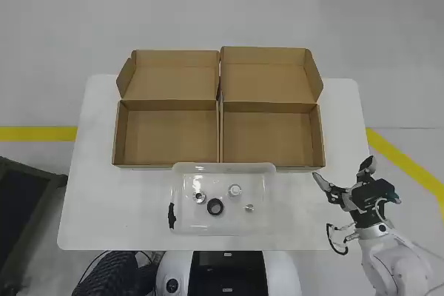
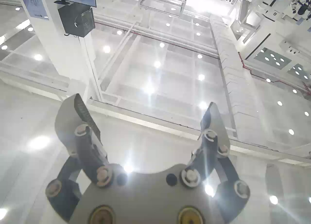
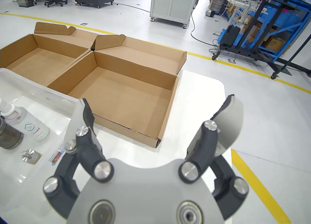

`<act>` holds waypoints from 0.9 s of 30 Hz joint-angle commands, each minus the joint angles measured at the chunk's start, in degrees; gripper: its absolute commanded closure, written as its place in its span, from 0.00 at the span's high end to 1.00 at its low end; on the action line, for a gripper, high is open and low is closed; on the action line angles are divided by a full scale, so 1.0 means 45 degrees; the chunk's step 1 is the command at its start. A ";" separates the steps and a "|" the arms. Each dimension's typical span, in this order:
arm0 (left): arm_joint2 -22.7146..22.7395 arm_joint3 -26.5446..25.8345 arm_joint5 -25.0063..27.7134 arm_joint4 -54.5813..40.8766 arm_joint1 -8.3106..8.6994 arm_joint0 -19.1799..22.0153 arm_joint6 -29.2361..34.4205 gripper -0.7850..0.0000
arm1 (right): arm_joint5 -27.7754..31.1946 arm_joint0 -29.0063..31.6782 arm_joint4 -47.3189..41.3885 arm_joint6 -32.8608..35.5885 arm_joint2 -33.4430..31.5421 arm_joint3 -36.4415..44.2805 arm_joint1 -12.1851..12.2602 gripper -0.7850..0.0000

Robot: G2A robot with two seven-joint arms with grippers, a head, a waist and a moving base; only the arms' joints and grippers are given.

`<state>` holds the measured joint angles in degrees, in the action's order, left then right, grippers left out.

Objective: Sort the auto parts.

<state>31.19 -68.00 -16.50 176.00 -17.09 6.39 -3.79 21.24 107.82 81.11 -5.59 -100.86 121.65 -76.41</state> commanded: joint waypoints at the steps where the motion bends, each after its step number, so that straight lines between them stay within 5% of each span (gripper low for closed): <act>1: 0.0000 0.0000 0.0000 0.0000 0.0000 0.0000 0.0000 1.00 | 0.0000 0.0000 0.0000 0.0000 0.0000 0.0000 0.0000 1.00; 19: 0.0000 0.0000 0.0000 0.0000 0.0000 0.0000 0.0000 1.00 | 0.0135 -0.0290 0.1151 0.0756 0.0499 0.0235 0.0090 1.00; 27: 0.0000 0.0000 0.0000 0.0000 0.0000 0.0000 0.0000 1.00 | 0.1511 -0.1236 0.1457 0.2078 0.1906 0.0089 0.0193 1.00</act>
<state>31.19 -68.00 -16.50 176.00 -17.09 6.39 -3.79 26.51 102.93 89.77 3.03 -93.58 122.50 -75.54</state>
